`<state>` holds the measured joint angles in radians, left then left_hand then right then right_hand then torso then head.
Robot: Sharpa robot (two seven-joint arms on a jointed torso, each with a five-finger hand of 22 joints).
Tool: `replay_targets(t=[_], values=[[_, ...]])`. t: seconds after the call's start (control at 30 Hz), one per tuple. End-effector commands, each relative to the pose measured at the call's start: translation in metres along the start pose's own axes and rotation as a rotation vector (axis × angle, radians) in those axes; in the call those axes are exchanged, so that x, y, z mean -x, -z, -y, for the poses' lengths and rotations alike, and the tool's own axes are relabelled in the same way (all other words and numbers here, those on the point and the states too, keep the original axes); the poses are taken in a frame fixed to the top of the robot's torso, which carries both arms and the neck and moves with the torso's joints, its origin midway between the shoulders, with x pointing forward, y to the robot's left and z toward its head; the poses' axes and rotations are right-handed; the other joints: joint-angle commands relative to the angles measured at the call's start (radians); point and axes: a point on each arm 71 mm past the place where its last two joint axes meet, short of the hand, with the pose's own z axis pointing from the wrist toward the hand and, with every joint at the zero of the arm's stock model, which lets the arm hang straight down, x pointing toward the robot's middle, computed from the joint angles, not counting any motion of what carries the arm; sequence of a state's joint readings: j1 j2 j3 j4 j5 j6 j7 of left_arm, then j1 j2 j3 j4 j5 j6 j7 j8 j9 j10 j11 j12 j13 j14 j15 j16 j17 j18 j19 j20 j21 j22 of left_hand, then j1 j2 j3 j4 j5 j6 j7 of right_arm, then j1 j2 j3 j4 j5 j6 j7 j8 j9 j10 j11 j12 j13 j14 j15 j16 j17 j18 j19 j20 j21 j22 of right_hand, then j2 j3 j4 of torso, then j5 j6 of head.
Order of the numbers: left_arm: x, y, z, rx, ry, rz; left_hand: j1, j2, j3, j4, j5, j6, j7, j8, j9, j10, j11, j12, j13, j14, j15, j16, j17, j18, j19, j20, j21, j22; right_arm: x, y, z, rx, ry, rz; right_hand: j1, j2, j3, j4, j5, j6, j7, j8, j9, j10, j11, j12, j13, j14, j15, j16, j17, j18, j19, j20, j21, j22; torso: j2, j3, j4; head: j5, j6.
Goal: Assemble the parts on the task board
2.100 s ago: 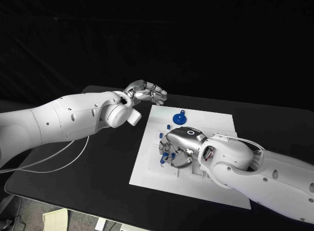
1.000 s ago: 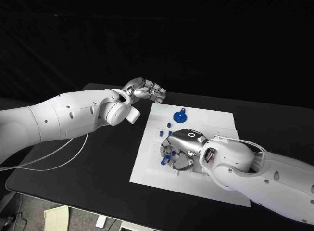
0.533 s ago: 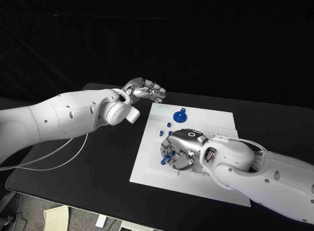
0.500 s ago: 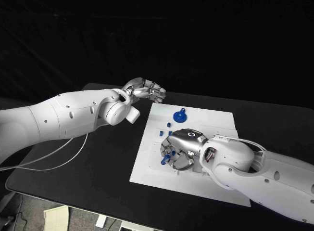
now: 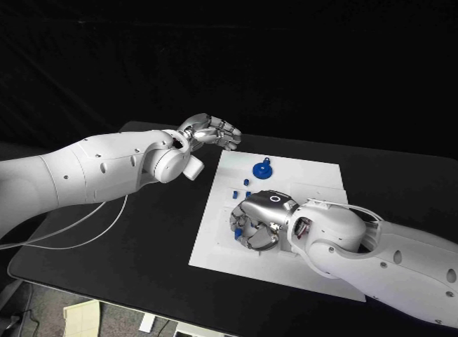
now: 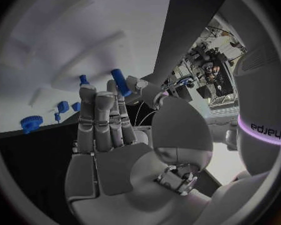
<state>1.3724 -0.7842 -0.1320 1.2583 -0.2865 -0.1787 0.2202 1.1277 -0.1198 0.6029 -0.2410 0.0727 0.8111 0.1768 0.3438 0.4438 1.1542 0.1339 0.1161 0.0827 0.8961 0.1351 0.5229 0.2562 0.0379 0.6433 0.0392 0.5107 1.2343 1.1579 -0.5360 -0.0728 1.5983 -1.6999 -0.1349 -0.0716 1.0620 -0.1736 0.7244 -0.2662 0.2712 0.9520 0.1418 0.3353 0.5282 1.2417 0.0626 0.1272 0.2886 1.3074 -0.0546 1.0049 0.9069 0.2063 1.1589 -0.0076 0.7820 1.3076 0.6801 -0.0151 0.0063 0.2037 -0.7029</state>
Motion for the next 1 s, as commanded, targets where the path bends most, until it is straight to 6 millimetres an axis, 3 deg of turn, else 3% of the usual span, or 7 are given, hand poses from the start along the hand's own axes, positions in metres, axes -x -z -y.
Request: replay_targets(t=[0.03,0.17,0.53,0.7,1.0], values=[[-0.002,0.000,0.002,-0.005,0.004,-0.010,-0.005,0.001,-0.003,-0.002,0.004,-0.007,0.002,0.005,-0.001,0.004,0.001,-0.005,-0.001,0.004,0.001,-0.004,0.001,0.012,0.001,-0.004,-0.004,0.002,-0.004,0.001,-0.001,0.017,-0.021,-0.021,-0.020,-0.003,-0.027,-0.008,-0.001,-0.008,0.001,-0.009,-0.003,-0.008,0.003,-0.008,-0.002,-0.003,0.007,-0.002,-0.002,0.055,-0.002,0.003,0.003,0.014,0.000,-0.0003,0.0003,0.001,-0.001],[-0.002,0.000,0.002,-0.007,0.004,-0.010,-0.009,0.000,-0.005,0.000,0.000,-0.008,0.002,0.005,-0.002,0.003,0.001,-0.005,-0.002,0.004,0.001,-0.005,0.002,0.011,0.001,-0.003,-0.005,0.002,-0.005,0.001,0.000,0.017,-0.022,-0.023,-0.021,-0.002,-0.046,-0.013,-0.024,-0.017,0.005,-0.017,-0.007,-0.017,0.006,-0.016,-0.006,-0.002,0.010,-0.003,-0.003,0.055,-0.002,0.003,0.002,0.011,0.000,-0.0001,0.0001,0.000,-0.001],[-0.001,0.000,0.001,-0.005,0.004,-0.009,-0.009,0.000,-0.005,0.000,-0.001,-0.008,0.002,0.005,-0.002,0.003,0.001,-0.006,-0.002,0.004,0.001,-0.006,0.003,0.011,0.001,-0.004,-0.006,0.003,-0.003,0.003,0.004,0.003,-0.030,0.015,-0.024,-0.011,-0.078,-0.015,-0.011,-0.029,0.012,-0.029,-0.015,-0.029,0.012,-0.028,-0.013,-0.004,0.016,-0.003,-0.005,0.055,-0.004,0.004,-0.002,0.008,0.000,0.0012,-0.0001,-0.004,0.001],[-0.001,0.000,0.001,-0.003,0.004,-0.008,-0.009,0.000,-0.006,0.001,-0.002,-0.008,0.002,0.005,-0.002,0.003,0.001,-0.006,-0.002,0.004,0.001,-0.006,0.003,0.011,0.001,-0.004,-0.006,0.003,0.000,0.004,0.006,-0.007,-0.032,0.055,-0.021,-0.024,-0.090,-0.012,-0.040,-0.045,0.019,-0.041,-0.021,-0.046,0.018,-0.040,-0.020,-0.006,0.022,-0.003,-0.006,0.055,-0.005,0.004,-0.005,0.007,0.000,0.0016,0.0000,-0.006,0.003],[0.000,0.000,0.001,-0.004,0.004,-0.008,-0.009,0.000,-0.005,0.001,-0.002,-0.009,0.003,0.005,-0.002,0.003,0.001,-0.006,-0.002,0.004,0.001,-0.006,0.003,0.012,0.001,-0.004,-0.006,0.003,0.007,0.013,0.013,-0.024,-0.073,0.154,-0.022,-0.074,-0.112,-0.008,-0.023,-0.086,0.038,-0.065,-0.038,-0.100,0.037,-0.058,-0.046,-0.008,0.040,0.006,-0.004,0.055,-0.004,0.006,-0.004,0.008,-0.001,0.0010,-0.0001,-0.014,0.008]])
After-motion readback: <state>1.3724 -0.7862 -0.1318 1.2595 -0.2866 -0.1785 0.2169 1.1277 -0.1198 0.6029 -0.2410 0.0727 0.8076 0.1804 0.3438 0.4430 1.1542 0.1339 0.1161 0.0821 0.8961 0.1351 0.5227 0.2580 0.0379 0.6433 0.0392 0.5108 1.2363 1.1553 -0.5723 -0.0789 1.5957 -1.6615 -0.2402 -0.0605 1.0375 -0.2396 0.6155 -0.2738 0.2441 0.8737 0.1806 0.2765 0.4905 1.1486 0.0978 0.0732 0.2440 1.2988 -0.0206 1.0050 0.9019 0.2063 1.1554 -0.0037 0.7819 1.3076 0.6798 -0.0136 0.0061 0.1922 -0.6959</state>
